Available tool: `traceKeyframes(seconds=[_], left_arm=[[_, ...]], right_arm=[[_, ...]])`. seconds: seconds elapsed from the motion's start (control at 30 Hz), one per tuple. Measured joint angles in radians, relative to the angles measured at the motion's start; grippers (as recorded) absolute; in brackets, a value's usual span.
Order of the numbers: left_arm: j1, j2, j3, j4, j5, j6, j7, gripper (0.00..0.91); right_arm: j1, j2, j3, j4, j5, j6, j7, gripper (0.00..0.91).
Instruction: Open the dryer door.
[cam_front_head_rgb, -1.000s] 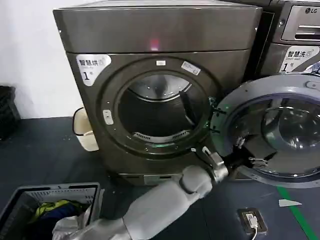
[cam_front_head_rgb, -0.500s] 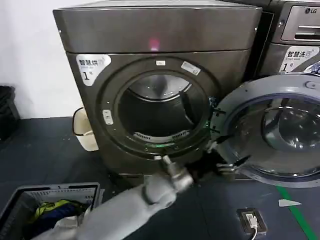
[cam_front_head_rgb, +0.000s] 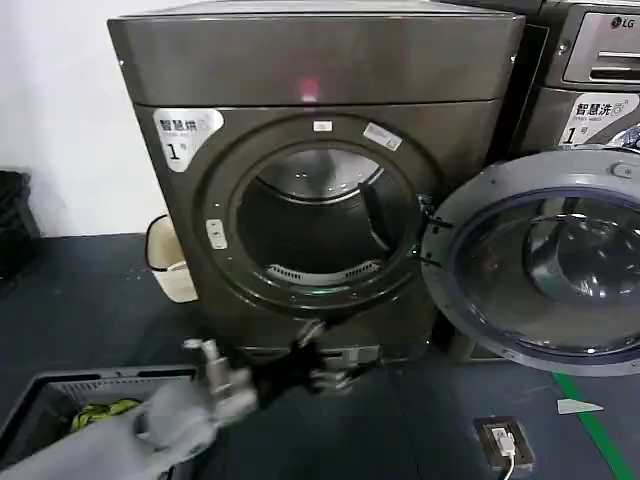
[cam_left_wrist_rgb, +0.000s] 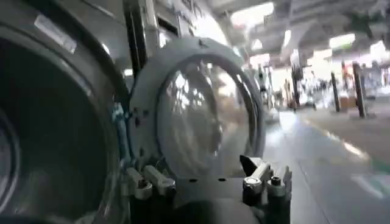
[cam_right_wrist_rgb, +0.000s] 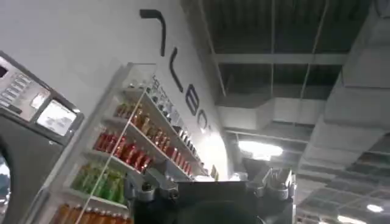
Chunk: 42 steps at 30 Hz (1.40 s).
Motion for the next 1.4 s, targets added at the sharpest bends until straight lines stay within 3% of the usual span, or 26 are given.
traceKeyframes(seconds=[0.23, 0.47, 0.63, 0.73, 0.97, 1.4], left_arm=[[0.215, 0.247, -0.187, -0.044, 0.020, 0.060, 0.051, 0.907], [0.277, 0.460, -0.220, -0.056, -0.030, 0.095, 0.057, 0.907], [0.303, 0.588, -0.203, -0.010, 0.015, 0.103, 0.076, 0.907], [0.306, 0.655, -0.185, 0.019, 0.046, 0.099, 0.099, 0.907], [0.288, 0.793, -0.124, 0.035, 0.125, 0.141, 0.134, 0.907], [0.252, 0.936, -0.052, 0.047, 0.191, 0.125, 0.201, 0.907]], right_arm=[[0.007, -0.007, 0.035, -0.021, -0.041, -0.001, -0.007, 0.907], [0.012, -0.031, 0.075, -0.055, -0.073, -0.019, -0.011, 0.907], [0.026, -0.050, 0.081, -0.089, -0.099, -0.015, -0.022, 0.907], [0.035, -0.061, 0.074, -0.119, -0.131, 0.027, -0.018, 0.907], [0.056, -0.086, 0.073, -0.171, -0.129, 0.027, -0.020, 0.907], [0.076, -0.119, 0.068, -0.216, -0.163, 0.049, 0.008, 0.907]])
